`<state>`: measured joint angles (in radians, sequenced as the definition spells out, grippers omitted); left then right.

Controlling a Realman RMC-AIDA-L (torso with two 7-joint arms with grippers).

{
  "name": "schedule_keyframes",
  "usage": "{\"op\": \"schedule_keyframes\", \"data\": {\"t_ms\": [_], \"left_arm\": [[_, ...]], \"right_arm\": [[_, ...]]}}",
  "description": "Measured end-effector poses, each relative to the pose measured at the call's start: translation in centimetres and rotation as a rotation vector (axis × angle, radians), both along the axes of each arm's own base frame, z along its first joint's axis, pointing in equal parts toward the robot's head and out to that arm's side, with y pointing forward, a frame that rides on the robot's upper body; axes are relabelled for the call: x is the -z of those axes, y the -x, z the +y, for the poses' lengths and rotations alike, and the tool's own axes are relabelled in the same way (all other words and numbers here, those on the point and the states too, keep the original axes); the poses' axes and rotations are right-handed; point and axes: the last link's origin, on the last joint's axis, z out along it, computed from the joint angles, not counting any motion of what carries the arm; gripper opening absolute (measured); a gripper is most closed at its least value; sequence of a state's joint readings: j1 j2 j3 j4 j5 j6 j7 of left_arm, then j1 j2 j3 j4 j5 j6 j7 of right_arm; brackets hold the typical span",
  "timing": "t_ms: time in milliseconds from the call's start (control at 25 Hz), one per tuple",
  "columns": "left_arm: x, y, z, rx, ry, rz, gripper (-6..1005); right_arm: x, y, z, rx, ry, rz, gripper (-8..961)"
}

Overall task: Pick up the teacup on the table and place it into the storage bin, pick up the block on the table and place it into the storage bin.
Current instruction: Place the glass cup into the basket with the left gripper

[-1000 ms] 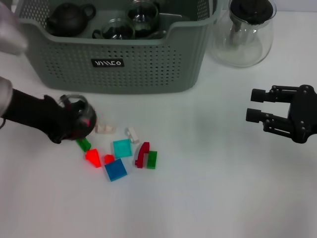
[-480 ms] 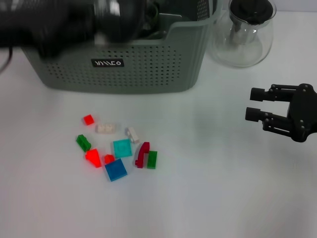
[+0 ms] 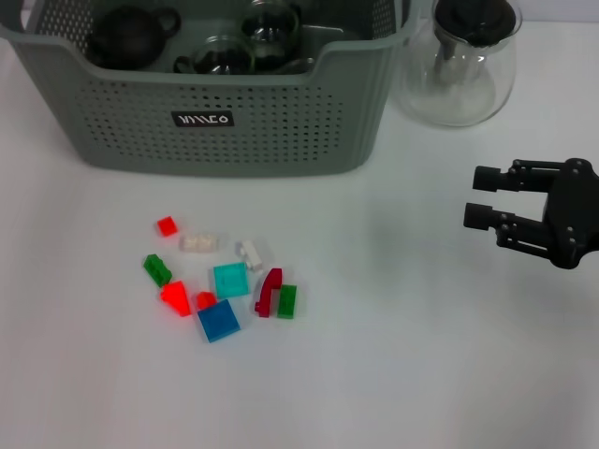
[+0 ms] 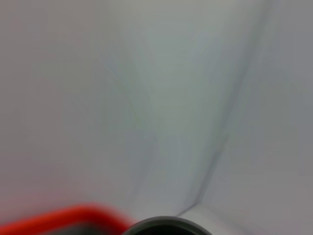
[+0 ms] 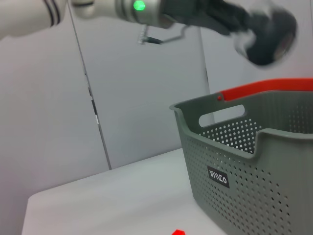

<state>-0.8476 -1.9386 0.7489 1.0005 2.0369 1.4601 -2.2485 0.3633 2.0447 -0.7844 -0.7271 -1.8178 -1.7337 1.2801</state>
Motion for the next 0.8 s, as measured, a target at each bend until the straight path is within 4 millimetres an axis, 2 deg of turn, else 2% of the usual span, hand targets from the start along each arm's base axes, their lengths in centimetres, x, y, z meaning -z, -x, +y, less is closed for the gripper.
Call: {"op": "schedule_keyframes", "data": {"t_ms": [160, 320, 440, 600, 800], "left_arm": [[3.6, -0.8, 2.9, -0.126, 0.027, 0.245, 76], [7.3, -0.4, 4.0, -0.185, 0.022, 0.431, 79], [9.3, 0.2, 4.2, -0.215, 0.007, 0.549, 82], [10.6, 0.6, 3.8, -0.22, 0.036, 0.605, 86], [11.3, 1.3, 3.5, -0.23, 0.051, 0.62, 90]], "right_arm": [[0.0, 0.0, 0.0, 0.0, -0.001, -0.001, 504], [0.0, 0.1, 0.1, 0.0, -0.001, -0.001, 504], [0.0, 0.1, 0.1, 0.001, -0.001, -0.001, 504], [0.1, 0.1, 0.2, -0.002, 0.0, -0.002, 504], [0.2, 0.2, 0.2, -0.006, 0.0, -0.002, 504]]}}
